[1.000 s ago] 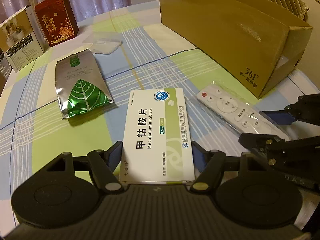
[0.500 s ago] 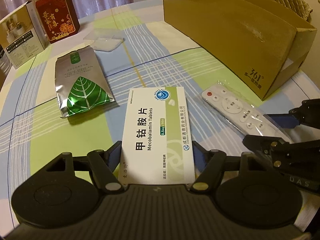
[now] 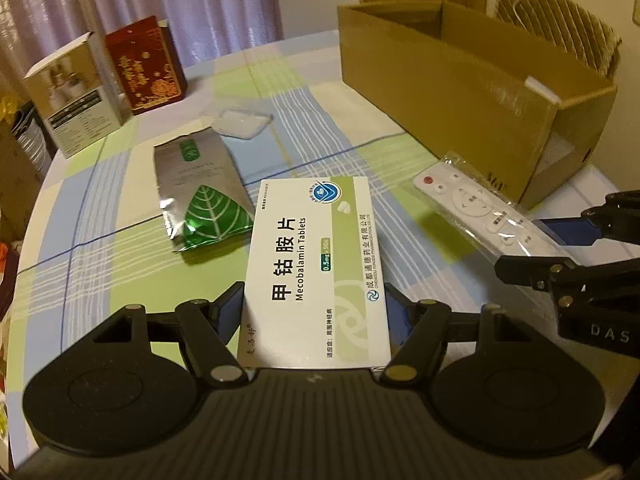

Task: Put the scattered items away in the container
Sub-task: 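Lift the medicine box and remote with both tools toward the cardboard box, then carry both items over the cardboard box and open the left tool to drop the medicine box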

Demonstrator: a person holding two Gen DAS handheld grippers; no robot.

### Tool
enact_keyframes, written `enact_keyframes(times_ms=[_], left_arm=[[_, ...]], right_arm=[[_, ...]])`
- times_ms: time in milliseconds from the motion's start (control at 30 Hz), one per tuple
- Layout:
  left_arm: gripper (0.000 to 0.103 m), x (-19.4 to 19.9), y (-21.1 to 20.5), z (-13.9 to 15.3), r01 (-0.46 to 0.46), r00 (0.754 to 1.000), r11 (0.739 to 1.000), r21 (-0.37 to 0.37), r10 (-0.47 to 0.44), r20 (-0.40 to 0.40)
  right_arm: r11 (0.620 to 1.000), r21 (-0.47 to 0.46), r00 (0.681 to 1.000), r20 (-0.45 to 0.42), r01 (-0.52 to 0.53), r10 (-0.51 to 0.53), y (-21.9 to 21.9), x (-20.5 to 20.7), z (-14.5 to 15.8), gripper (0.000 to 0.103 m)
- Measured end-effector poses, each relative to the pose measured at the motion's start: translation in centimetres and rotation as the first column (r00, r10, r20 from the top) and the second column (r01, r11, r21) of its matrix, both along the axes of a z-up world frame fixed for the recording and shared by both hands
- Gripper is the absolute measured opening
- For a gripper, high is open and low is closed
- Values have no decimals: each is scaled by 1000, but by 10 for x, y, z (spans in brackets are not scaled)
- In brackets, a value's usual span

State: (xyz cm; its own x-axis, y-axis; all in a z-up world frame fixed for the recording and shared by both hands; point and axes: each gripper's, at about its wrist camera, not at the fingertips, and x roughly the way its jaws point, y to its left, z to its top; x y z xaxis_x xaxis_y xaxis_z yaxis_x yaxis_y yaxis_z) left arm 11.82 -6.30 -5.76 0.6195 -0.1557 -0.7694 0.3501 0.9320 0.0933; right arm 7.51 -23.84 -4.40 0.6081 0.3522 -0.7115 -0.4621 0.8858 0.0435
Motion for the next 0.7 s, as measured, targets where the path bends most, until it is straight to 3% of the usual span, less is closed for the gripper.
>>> enact_keyframes(times_ms=[367,700], left_arm=[[67,-31,-10,47,-8,998,1000,-29,9,57],[67,-28,-63,94,83,988,994,-65,-73,139]], right_arm=[[999,33,994,108,20,-23,-13,-22,49,41],[994,47,972,210,95,-102,-60,-8,101,41]])
